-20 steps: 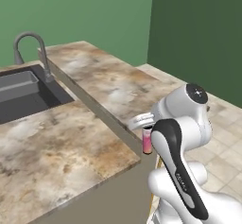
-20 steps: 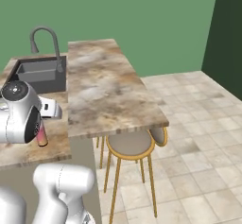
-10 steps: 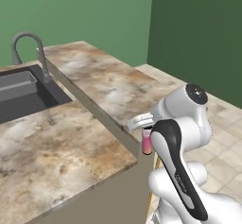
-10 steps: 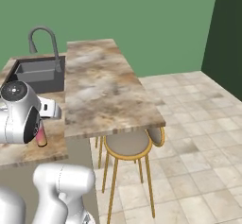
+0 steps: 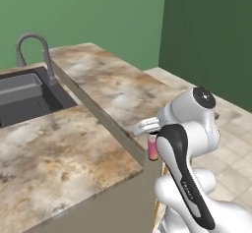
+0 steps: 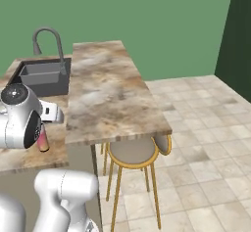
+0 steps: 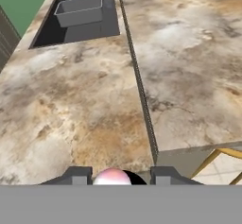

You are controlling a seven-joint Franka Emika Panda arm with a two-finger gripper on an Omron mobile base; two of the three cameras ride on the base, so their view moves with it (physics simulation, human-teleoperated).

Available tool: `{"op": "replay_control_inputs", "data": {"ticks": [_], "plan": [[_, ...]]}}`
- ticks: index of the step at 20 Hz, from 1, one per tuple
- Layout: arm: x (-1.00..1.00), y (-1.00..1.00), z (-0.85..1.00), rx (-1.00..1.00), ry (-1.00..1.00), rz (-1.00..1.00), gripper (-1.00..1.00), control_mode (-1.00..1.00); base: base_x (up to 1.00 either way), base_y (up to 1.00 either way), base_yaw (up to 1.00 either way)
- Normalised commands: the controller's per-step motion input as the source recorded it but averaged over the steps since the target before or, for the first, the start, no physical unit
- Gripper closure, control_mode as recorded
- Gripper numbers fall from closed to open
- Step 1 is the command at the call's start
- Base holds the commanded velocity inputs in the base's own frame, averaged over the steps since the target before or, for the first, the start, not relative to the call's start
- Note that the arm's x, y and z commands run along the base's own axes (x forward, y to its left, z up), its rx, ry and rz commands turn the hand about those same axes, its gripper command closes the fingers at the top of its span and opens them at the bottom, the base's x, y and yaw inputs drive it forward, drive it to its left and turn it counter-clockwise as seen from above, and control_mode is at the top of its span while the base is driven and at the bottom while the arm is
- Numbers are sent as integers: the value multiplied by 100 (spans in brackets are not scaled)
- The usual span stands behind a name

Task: Move the drinks to the dining counter.

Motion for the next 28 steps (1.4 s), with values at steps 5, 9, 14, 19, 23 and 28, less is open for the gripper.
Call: {"op": "replay_control_inputs", "data": {"ticks": [5,9,14,19,23,28], "plan": [[0,0,0,0,0,0,100,100,70,-63,25],[1,-7,6,4,-1,2,100,-100,27,-31,8],[0,-3,38,6,-10,5,100,-100,0,0,0],[50,-27,50,1,-9,0,100,-100,0,0,0],[61,-20,31,2,0,-1,100,-100,0,0,0],[47,-7,7,1,8,-2,100,-100,0,0,0]]}}
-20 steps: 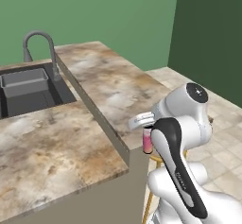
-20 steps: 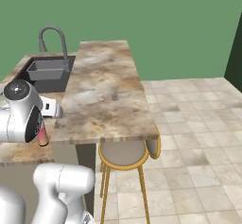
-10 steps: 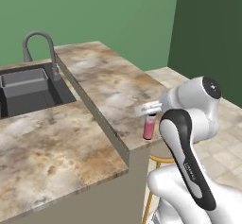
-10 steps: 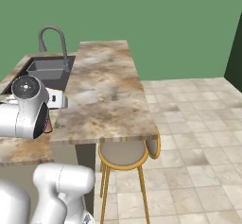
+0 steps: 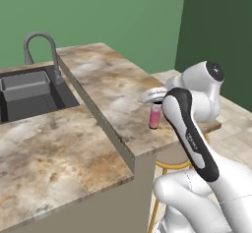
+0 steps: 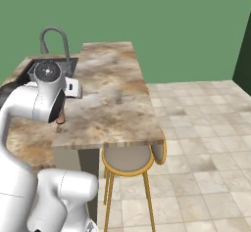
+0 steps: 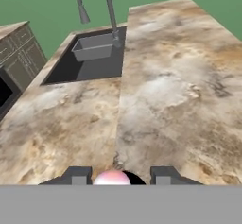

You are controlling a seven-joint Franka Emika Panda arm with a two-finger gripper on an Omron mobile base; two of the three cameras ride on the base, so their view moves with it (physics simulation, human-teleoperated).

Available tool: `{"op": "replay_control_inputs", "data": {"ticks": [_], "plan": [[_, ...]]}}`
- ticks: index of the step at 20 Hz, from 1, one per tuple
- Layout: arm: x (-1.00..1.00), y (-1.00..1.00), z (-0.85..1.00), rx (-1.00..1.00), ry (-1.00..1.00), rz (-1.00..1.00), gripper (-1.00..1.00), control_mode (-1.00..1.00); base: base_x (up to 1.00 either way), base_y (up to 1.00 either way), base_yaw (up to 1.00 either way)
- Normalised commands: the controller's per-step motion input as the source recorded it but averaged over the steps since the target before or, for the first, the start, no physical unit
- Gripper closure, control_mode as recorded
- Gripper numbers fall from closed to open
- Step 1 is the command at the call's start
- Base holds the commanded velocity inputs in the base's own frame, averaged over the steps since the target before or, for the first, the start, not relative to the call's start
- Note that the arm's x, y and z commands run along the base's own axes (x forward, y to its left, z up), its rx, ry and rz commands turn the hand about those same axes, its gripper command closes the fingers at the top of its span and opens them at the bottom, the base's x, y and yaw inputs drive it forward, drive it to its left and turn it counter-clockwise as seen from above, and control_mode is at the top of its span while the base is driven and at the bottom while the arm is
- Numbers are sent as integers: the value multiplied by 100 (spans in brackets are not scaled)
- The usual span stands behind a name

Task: Move the drinks to the dining counter.

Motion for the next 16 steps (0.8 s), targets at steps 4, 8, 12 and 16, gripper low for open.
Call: {"op": "replay_control_inputs", "data": {"ticks": [4,8,12,16], "plan": [[47,0,-3,0,2,0,100,-100,0,0,0],[31,0,-27,0,0,0,100,-100,0,0,0],[20,0,-36,0,-9,0,100,-100,0,0,0],[13,0,-36,0,-9,0,100,-100,0,0,0]]}}
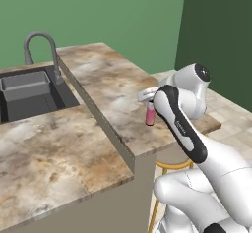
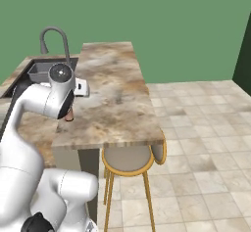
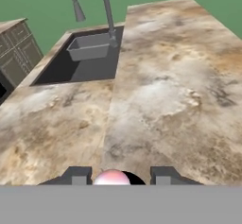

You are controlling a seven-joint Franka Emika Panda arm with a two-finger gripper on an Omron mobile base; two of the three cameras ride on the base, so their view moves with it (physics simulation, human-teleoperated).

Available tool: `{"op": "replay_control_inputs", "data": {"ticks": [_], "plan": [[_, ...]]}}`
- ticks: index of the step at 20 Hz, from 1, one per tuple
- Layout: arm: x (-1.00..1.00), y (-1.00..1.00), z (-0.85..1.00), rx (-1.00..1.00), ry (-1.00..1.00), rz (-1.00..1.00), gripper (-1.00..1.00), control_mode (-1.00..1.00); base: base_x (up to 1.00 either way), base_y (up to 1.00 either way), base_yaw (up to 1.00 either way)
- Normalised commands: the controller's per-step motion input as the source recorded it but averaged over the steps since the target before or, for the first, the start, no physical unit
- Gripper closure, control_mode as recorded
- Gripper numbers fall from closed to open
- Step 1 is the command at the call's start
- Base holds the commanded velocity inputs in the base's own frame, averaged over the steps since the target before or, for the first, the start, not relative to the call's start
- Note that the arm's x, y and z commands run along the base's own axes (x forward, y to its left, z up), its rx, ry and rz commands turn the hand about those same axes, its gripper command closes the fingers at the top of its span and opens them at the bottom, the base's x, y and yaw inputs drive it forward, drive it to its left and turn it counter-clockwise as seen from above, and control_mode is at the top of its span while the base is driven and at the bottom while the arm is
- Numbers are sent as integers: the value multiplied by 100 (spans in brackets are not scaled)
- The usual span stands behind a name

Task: Move the drinks to the dining counter.

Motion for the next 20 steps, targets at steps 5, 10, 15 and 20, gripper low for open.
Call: {"op": "replay_control_inputs", "data": {"ticks": [5,10,15,20], "plan": [[8,0,-20,0,-9,0,100,-100,0,0,0],[10,-3,-22,0,-5,0,100,-100,0,0,0],[22,-3,-28,3,0,0,100,-100,0,0,0],[26,-5,-28,4,0,0,100,-100,0,0,0]]}}
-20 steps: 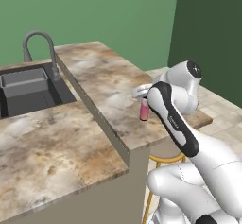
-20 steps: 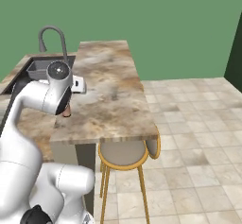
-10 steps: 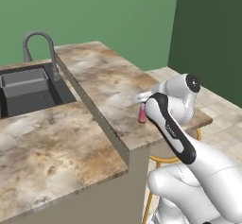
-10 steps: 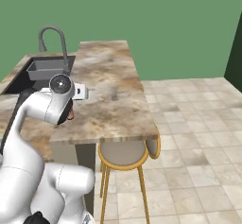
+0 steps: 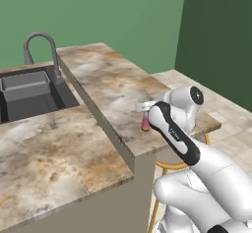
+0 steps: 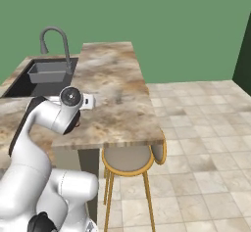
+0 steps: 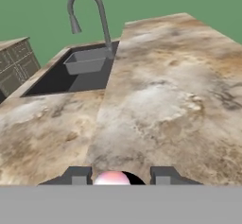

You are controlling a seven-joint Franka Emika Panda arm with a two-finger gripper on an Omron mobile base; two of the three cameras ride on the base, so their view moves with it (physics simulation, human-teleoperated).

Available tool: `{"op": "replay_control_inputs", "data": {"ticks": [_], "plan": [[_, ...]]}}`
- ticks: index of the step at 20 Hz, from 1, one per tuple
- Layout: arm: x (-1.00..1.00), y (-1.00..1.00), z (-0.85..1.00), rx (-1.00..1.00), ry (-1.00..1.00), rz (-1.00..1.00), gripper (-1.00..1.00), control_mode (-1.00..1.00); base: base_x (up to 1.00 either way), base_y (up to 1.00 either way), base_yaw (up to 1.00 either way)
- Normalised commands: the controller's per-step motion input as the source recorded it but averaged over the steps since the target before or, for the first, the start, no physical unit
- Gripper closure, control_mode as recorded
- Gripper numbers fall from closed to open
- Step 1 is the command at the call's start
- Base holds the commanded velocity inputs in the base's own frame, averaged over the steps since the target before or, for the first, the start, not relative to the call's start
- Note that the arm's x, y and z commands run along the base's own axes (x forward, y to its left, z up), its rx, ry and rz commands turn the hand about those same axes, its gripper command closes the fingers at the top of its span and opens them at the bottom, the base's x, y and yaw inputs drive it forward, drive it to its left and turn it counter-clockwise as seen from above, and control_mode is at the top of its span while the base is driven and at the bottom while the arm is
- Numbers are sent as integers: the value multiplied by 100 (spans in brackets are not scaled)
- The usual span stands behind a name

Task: Move the drinks to the dining counter.

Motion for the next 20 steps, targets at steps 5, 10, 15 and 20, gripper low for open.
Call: {"op": "replay_control_inputs", "data": {"ticks": [5,10,15,20], "plan": [[26,-3,-29,4,0,0,100,-100,0,0,0],[21,0,-30,3,0,0,100,-100,0,0,0],[13,0,-28,1,0,0,100,-100,0,0,0],[3,0,-19,0,0,0,100,-100,0,0,0]]}}
